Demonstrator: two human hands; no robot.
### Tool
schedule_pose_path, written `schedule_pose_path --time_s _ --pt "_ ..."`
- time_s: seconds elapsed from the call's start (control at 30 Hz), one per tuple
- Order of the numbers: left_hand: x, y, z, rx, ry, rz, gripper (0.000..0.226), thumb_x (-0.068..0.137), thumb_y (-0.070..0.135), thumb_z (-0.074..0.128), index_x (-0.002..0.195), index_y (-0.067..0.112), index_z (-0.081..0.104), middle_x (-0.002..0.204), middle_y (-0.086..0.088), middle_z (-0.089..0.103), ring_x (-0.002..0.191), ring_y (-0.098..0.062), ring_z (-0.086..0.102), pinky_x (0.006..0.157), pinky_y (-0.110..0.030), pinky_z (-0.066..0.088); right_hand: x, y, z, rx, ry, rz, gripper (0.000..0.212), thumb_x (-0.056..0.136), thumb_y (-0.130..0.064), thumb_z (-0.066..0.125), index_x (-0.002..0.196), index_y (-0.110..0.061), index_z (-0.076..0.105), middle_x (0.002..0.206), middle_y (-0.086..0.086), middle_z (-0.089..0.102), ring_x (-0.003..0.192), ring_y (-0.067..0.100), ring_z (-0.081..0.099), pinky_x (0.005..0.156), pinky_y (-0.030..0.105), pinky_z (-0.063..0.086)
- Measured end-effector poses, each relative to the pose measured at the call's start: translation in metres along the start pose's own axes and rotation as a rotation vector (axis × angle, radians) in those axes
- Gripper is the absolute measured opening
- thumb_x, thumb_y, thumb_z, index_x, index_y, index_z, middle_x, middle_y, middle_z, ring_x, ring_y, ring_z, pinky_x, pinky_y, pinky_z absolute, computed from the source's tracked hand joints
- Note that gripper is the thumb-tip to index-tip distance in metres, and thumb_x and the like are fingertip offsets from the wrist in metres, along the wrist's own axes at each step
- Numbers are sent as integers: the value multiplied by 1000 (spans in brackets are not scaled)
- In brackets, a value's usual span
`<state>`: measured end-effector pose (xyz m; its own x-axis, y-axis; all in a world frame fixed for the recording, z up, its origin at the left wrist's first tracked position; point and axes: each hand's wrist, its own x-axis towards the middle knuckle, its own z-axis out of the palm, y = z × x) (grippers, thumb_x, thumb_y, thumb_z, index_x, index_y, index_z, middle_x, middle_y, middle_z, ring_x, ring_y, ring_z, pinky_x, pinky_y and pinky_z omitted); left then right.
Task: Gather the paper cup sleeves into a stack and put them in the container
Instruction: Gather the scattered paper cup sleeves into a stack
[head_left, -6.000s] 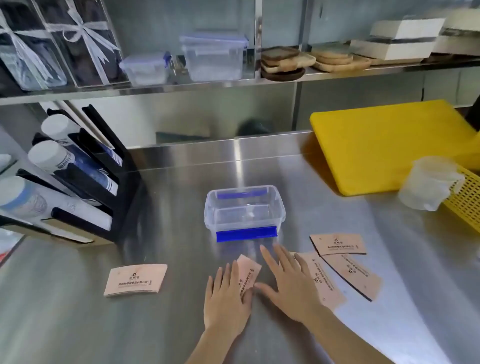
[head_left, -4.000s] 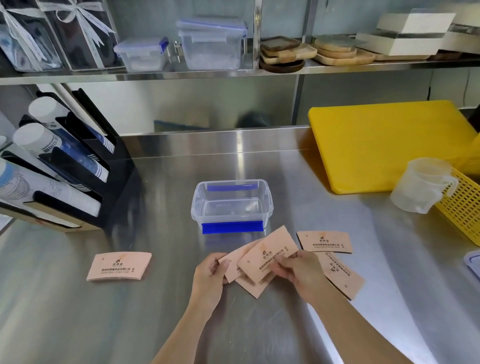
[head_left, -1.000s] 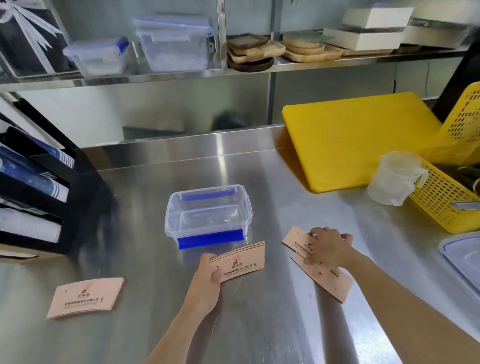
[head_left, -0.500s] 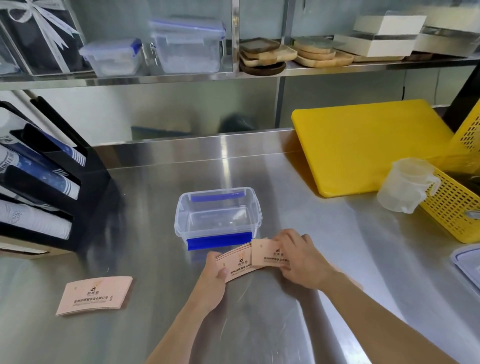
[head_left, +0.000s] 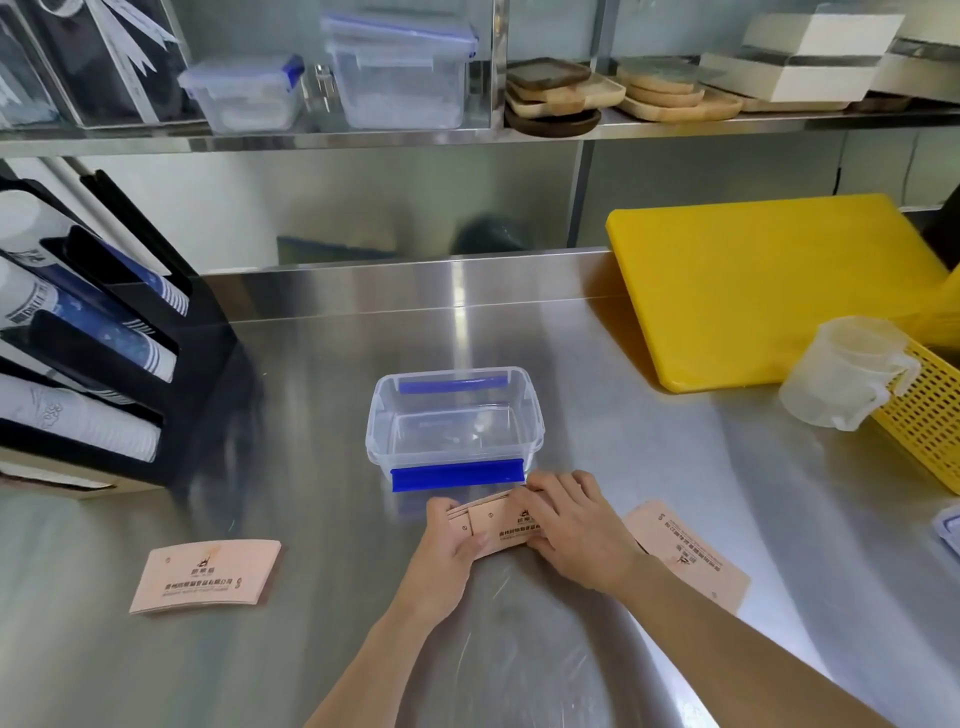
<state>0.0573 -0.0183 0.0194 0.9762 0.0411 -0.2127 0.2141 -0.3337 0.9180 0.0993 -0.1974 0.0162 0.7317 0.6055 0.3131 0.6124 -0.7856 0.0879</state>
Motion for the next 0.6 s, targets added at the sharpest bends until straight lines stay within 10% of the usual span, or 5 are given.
schedule_pose_path --time_s 0.37,0.6 --pt "9 -3 9 77 -72 55 16 94 5 35 105 14 28 112 -8 49 103 -21 50 89 -29 38 -43 41 -18 183 21 532 61 70 -59 48 109 -14 58 111 6 63 102 27 60 86 29 25" --pt "12 1 13 73 -103 94 21 93 -2 31 105 14 26 115 -6 44 107 -20 46 90 -27 35 -66 52 -29 230 -378 970 83 61 -64 66 127 -19 42 130 0 47 125 22 37 102 38 24"
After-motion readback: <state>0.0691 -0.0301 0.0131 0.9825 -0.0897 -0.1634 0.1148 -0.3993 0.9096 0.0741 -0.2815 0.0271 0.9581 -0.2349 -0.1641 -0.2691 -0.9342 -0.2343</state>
